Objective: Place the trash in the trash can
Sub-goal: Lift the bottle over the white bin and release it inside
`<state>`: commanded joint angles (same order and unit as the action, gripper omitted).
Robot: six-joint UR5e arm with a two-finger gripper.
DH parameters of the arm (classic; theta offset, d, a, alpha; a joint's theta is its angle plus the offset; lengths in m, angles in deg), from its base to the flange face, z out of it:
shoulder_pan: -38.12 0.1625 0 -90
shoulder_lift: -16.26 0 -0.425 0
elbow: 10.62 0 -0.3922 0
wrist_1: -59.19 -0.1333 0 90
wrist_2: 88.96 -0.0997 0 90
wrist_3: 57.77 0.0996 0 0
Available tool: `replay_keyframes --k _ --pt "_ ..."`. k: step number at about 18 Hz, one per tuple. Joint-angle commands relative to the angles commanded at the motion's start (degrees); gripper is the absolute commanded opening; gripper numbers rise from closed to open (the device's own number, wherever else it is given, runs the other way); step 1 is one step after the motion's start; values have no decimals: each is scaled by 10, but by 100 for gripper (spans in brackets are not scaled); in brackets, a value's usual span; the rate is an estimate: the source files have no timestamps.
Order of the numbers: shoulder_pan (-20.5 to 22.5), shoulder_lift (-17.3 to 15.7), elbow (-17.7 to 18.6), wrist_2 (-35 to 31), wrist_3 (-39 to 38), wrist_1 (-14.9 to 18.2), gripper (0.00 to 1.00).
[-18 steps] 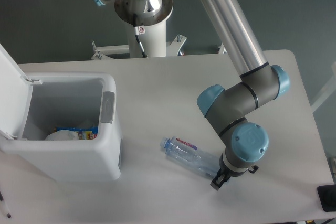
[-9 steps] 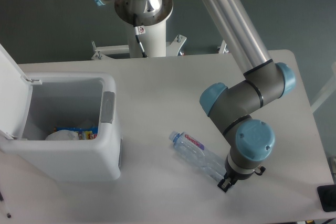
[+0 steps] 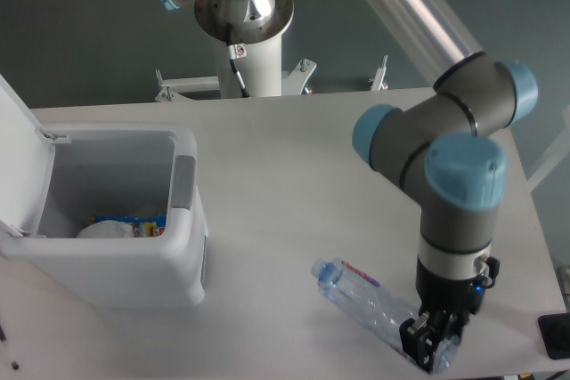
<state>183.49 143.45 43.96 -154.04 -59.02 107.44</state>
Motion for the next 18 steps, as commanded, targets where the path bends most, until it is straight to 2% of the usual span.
replay_keyframes --k 6,10,13,15,18 --pt "-11 -79 7 193 82 -2 43" --pt "-48 -117 21 245 103 -11 46" --pt "-74 -152 58 251 104 -25 46" --pt "-92 -180 96 251 114 -30 45" --pt "-112 -224 189 250 190 -32 46"
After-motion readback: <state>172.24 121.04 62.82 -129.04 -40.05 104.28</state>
